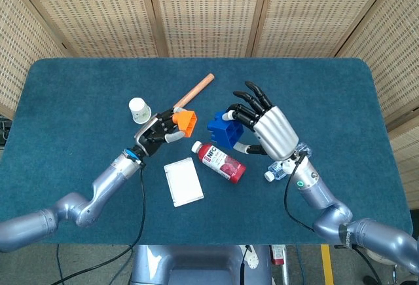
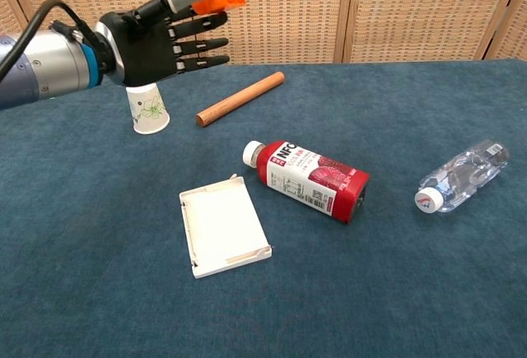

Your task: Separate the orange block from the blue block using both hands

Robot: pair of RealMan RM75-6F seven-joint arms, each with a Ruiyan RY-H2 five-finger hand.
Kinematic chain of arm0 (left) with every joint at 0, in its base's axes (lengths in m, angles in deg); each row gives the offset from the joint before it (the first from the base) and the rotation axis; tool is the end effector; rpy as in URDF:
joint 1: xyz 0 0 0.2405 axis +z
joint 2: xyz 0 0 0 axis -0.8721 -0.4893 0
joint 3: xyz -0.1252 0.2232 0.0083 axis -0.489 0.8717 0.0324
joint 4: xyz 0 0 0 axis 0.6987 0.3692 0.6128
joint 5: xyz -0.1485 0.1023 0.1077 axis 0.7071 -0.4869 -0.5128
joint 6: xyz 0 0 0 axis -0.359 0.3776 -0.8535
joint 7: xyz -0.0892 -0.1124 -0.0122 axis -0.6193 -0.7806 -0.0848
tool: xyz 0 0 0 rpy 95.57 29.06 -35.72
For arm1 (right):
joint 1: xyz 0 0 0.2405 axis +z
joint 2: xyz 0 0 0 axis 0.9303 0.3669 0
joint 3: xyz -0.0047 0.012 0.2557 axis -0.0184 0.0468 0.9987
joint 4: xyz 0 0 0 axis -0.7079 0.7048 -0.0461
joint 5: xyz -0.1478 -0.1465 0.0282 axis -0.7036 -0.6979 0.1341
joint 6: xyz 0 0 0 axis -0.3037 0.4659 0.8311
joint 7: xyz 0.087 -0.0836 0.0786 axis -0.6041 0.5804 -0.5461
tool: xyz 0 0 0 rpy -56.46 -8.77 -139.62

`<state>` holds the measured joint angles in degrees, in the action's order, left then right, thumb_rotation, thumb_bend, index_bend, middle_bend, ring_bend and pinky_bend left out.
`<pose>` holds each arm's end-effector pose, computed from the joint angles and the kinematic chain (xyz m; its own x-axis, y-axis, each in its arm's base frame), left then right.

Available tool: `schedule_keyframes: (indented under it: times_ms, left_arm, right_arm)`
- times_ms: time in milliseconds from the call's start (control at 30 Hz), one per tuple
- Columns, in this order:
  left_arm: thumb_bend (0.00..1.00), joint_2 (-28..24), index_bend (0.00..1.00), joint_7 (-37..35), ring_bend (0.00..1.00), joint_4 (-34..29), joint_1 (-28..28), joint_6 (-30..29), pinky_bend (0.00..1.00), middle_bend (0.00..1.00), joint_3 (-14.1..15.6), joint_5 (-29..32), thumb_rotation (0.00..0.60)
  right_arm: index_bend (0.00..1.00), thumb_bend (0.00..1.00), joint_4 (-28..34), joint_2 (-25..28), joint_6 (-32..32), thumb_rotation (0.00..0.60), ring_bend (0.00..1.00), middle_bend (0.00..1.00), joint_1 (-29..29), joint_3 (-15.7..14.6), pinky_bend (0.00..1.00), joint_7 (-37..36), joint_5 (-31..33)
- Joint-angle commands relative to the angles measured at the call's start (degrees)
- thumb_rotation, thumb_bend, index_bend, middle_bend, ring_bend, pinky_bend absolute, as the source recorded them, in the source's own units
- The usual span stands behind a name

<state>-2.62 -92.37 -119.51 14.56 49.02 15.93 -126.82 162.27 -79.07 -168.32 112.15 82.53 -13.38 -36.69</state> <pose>-0.0944 0.3876 0.0097 -0.8619 0.4943 0.1130 0.3012 0.3197 0.8984 -0.0848 -0.3573 0.1003 0.0461 0.2011 0.9785 -0.6582 -0.7307 0.1811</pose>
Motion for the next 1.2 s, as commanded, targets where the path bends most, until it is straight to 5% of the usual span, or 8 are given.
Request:
schedule_keyframes:
  times_ms: [33, 167, 333, 633, 800, 900, 1000, 1200]
  left_arm:
    - [0.3, -2.64, 0.56, -1.43, 0.0, 1.39, 1.18, -0.48, 0.0, 0.54, 0.32, -1.74, 0.6]
    - [0.3, -7.71, 0.56, 4.93, 0.0, 3.64, 1.99, -1.75, 0.0, 0.54, 3.31, -6.76, 0.6]
    - [0.3, -13.06, 0.56, 26.2, 0.0, 7.0, 2.87, -2.79, 0.0, 0.54, 7.02, -9.23, 0.6]
    - [0.3, -13.29, 0.56, 66.24, 0.0, 9.62, 8.7, -8.34, 0.0, 0.53, 10.89, -0.2, 0.6]
    - [0.3, -9.62, 0.56, 73.39, 0.0, 13.6, 10.26, -9.85, 0.0, 0.46, 12.5, 2.24, 0.6]
    - [0.2, -7.68, 0.34, 73.66, 0.0, 15.36, 10.99, -11.36, 0.0, 0.2, 12.74, 2.35, 0.6]
    - [0.08, -7.56, 0.02, 73.19, 0.0, 15.84, 11.15, -10.62, 0.0, 0.0, 13.77, 1.57, 0.6]
    - [0.05, -9.74, 0.0, 71.43, 0.0, 13.18, 11.91, -12.7, 0.0, 0.0, 13.49, 0.36, 0.6]
  right_arm:
    - [0.58, 0.38, -0.92, 0.84, -0.1, 0.6, 0.16, 0.55, -0.44, -0.57, 0.0, 0.38, -0.15]
    - [0.58, 0.38, -2.44, 2.67, 3.19, 0.6, 0.16, 0.55, -1.27, -3.22, 0.0, 2.29, 0.4]
    - [0.59, 0.38, -1.29, 5.56, 12.03, 0.6, 0.16, 0.55, -1.74, -6.85, 0.0, 6.54, 3.58]
    - [0.58, 0.38, -3.79, 4.16, 19.21, 0.6, 0.16, 0.54, -1.82, -8.79, 0.0, 15.21, 8.51]
    - [0.28, 0.28, -6.99, 2.32, 20.65, 0.6, 0.13, 0.37, -1.79, -9.57, 0.0, 15.77, 9.13]
    - [0.04, 0.03, -7.31, 1.92, 21.59, 0.6, 0.01, 0.11, -1.87, -9.6, 0.0, 15.29, 10.1]
    - [0.0, 0.0, -5.25, 3.08, 23.28, 0.6, 0.0, 0.0, -2.0, -9.16, 0.0, 15.23, 12.18]
    - [0.0, 0.0, -0.64, 6.08, 19.29, 0.6, 0.0, 0.0, -4.05, -8.09, 0.0, 14.01, 12.45]
